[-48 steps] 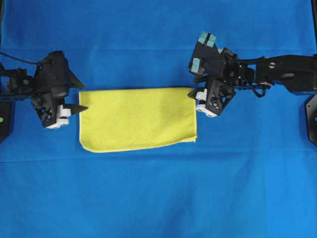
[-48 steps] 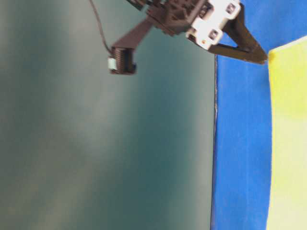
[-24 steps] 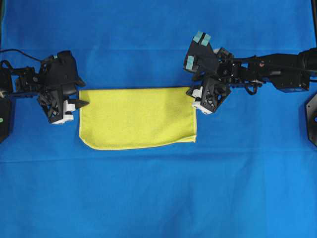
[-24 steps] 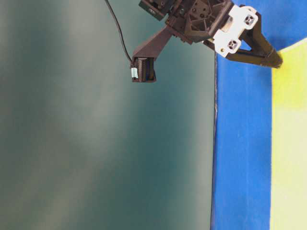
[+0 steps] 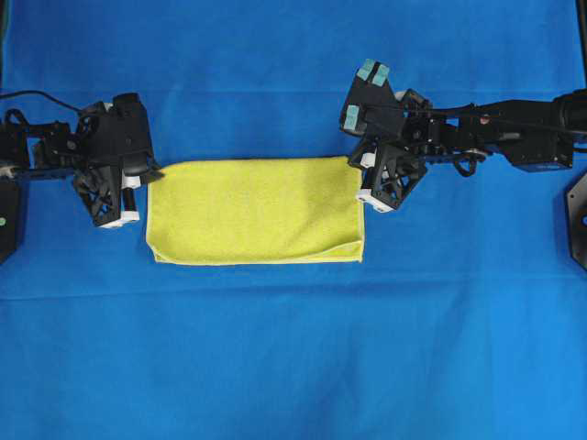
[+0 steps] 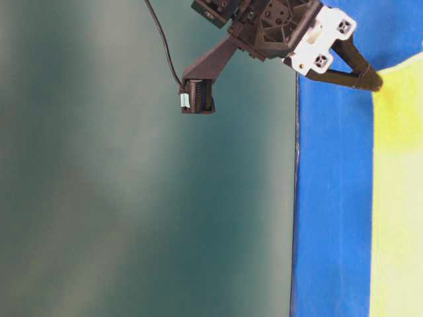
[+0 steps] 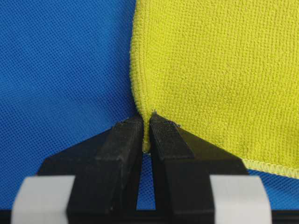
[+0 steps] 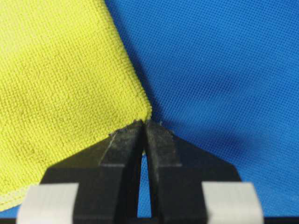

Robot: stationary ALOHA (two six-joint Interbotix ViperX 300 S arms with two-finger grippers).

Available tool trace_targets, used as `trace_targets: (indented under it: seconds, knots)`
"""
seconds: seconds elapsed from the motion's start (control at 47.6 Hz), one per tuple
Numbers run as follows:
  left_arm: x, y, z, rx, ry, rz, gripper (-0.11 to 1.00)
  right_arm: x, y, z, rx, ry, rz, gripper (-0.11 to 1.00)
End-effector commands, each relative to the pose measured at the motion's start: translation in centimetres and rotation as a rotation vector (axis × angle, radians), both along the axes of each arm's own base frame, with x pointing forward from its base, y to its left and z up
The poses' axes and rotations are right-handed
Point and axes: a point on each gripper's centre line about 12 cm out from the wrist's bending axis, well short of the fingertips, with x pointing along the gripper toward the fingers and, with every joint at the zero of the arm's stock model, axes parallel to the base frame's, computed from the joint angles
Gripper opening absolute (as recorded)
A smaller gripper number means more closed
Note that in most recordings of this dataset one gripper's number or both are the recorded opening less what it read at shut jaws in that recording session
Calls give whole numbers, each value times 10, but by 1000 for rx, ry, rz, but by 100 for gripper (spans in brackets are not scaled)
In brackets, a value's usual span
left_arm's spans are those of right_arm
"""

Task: Fold the yellow towel.
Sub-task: 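Lift the towel strip and swing the left gripper's end toward the right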

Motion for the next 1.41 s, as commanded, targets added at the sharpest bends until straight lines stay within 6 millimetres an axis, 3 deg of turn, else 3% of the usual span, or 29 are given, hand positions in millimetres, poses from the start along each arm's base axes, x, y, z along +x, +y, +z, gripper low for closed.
trace_targets:
  seconds: [0.0, 0.21, 0.399, 0.589, 0.946, 1.387]
  knots:
    - [5, 1, 7, 3, -17, 2, 2, 3, -4, 9, -7, -30, -7, 2]
    - [9, 2, 36, -5, -1, 1, 2, -1, -4, 32, -17, -53, -14, 2]
    - [7, 1, 81, -5, -38, 1, 2, -11, -2, 72, -36, -97, -20, 2]
    - [-1, -1, 110, 2, -110, 10, 2, -24, 3, 104, -52, -145, -18, 2]
    - [-1, -8, 114, -42, -165, 33, 2, -25, 0, 109, -58, -178, -26, 2]
    - [48, -75, 136, -48, -422, -224, 2, -30, -56, 120, -161, -237, -124, 2]
